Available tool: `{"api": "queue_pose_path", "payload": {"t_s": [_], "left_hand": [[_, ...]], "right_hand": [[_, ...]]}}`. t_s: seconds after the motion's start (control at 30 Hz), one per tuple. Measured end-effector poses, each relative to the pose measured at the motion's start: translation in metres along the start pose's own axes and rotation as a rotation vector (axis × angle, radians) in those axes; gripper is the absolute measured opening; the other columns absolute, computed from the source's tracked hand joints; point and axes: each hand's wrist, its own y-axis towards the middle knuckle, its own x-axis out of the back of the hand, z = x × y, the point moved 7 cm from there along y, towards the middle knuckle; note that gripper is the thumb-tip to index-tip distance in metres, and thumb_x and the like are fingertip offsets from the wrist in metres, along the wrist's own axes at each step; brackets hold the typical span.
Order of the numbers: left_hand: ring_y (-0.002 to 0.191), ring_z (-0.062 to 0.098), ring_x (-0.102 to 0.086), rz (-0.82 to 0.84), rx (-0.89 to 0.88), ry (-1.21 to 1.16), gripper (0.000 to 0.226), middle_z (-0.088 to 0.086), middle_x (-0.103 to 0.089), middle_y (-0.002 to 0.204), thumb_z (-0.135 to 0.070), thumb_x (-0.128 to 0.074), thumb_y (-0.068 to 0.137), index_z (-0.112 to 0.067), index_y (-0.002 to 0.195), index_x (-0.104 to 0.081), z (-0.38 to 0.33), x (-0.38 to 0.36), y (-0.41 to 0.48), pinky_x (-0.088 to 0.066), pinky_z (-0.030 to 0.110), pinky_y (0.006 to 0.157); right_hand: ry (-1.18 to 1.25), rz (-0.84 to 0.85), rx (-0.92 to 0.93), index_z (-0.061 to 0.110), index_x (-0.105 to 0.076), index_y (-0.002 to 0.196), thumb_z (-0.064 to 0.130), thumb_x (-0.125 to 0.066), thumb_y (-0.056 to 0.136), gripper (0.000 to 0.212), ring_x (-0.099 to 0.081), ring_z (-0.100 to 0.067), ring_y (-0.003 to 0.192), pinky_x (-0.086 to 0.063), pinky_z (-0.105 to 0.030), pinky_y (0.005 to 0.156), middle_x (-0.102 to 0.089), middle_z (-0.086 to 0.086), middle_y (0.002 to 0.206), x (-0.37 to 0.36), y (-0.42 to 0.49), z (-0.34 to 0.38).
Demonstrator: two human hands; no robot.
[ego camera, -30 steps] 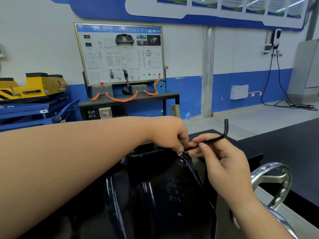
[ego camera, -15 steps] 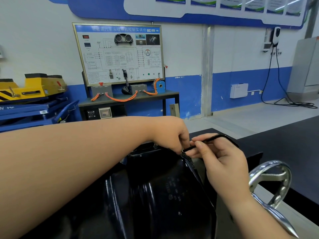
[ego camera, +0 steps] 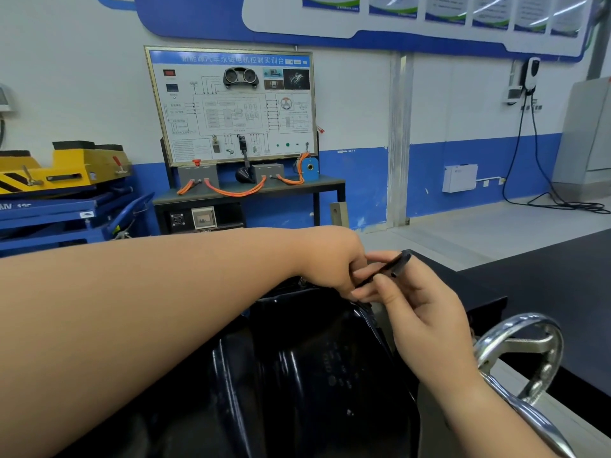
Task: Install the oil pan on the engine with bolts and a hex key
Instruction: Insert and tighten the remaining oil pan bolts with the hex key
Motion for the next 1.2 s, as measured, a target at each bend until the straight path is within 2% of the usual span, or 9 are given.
{"api": "queue_pose_path", "payload": {"t_s": [0.23, 0.43, 0.57, 0.63, 0.87, 0.93, 1.07, 1.13, 1.2], "left_hand": [[0.048, 0.007, -0.039, -0.004, -0.003, 0.030, 0.027, -0.008, -0.042, 0.052, -0.021, -0.064, 0.084, -0.017, 0.061, -0.052, -0.001, -0.001, 0.001, -0.032, 0.018, 0.052], [0.051, 0.008, -0.040, 0.006, 0.003, 0.027, 0.029, -0.007, -0.044, 0.053, -0.017, -0.062, 0.085, -0.020, 0.058, -0.050, 0.001, -0.002, 0.002, -0.036, 0.022, 0.056], [0.050, 0.009, -0.037, 0.004, 0.018, 0.050, 0.032, -0.005, -0.042, 0.053, -0.016, -0.059, 0.086, -0.018, 0.057, -0.046, 0.003, -0.003, 0.004, -0.033, 0.020, 0.053], [0.050, 0.010, -0.037, 0.001, 0.021, 0.045, 0.032, -0.003, -0.042, 0.054, -0.013, -0.059, 0.084, -0.018, 0.056, -0.045, 0.003, -0.003, 0.004, -0.033, 0.022, 0.054], [0.057, 0.012, -0.042, 0.021, 0.005, 0.027, 0.027, -0.002, -0.048, 0.060, -0.014, -0.059, 0.084, -0.021, 0.060, -0.050, 0.000, -0.004, 0.002, -0.037, 0.024, 0.059], [0.055, 0.010, -0.041, 0.026, -0.005, 0.028, 0.031, -0.005, -0.045, 0.056, -0.015, -0.060, 0.085, -0.024, 0.057, -0.049, -0.001, -0.004, 0.002, -0.035, 0.021, 0.056], [0.053, 0.009, -0.042, 0.030, 0.001, 0.024, 0.024, -0.005, -0.046, 0.055, -0.017, -0.061, 0.086, -0.017, 0.062, -0.054, 0.000, -0.004, 0.003, -0.037, 0.021, 0.058], [0.053, 0.007, -0.041, 0.034, -0.005, 0.006, 0.023, -0.006, -0.046, 0.055, -0.016, -0.061, 0.086, -0.018, 0.064, -0.055, 0.001, -0.004, 0.004, -0.036, 0.019, 0.058], [0.055, 0.009, -0.044, 0.031, -0.011, 0.005, 0.020, -0.005, -0.047, 0.056, -0.017, -0.061, 0.085, -0.016, 0.066, -0.057, 0.001, -0.005, 0.004, -0.040, 0.022, 0.061]], "right_hand": [[0.015, -0.087, -0.032, 0.029, -0.069, 0.085, 0.000, -0.060, 0.088, 0.031, -0.071, -0.011, 0.069, -0.055, -0.020, 0.069, -0.073, 0.002, 0.076, 0.005, 0.003, -0.005], [0.004, -0.106, -0.090, 0.028, -0.064, 0.081, 0.010, -0.066, 0.085, 0.018, -0.071, -0.013, 0.067, -0.057, -0.045, 0.076, -0.072, 0.001, 0.071, 0.005, 0.002, -0.011], [0.043, -0.017, -0.036, 0.036, -0.063, 0.100, 0.013, -0.052, 0.089, 0.028, -0.071, -0.016, 0.078, -0.058, -0.034, 0.077, -0.070, 0.003, 0.094, -0.001, 0.001, -0.004], [0.022, 0.006, -0.010, 0.033, -0.064, 0.109, 0.009, -0.047, 0.091, 0.034, -0.071, -0.016, 0.079, -0.056, -0.026, 0.077, -0.070, 0.005, 0.093, -0.002, 0.001, -0.001], [0.068, -0.097, -0.094, 0.010, -0.063, 0.076, 0.001, -0.067, 0.082, 0.012, -0.070, -0.010, 0.063, -0.053, -0.017, 0.065, -0.071, 0.000, 0.065, 0.002, 0.001, -0.010], [0.117, -0.104, -0.121, 0.006, -0.060, 0.079, 0.001, -0.067, 0.081, 0.009, -0.070, -0.013, 0.061, -0.054, -0.018, 0.063, -0.071, -0.001, 0.066, 0.003, 0.002, -0.013], [0.140, -0.020, -0.070, 0.025, -0.063, 0.099, 0.009, -0.057, 0.090, 0.020, -0.070, -0.019, 0.073, -0.057, -0.025, 0.071, -0.070, -0.002, 0.089, 0.000, 0.000, -0.008], [0.118, -0.001, -0.055, 0.025, -0.063, 0.108, 0.004, -0.050, 0.094, 0.028, -0.070, -0.018, 0.075, -0.056, -0.024, 0.073, -0.069, -0.001, 0.090, -0.001, -0.001, -0.007], [0.092, -0.026, -0.050, 0.023, -0.067, 0.099, -0.005, -0.049, 0.093, 0.035, -0.069, -0.016, 0.071, -0.056, -0.023, 0.071, -0.070, 0.000, 0.086, 0.000, -0.001, -0.006]]}}
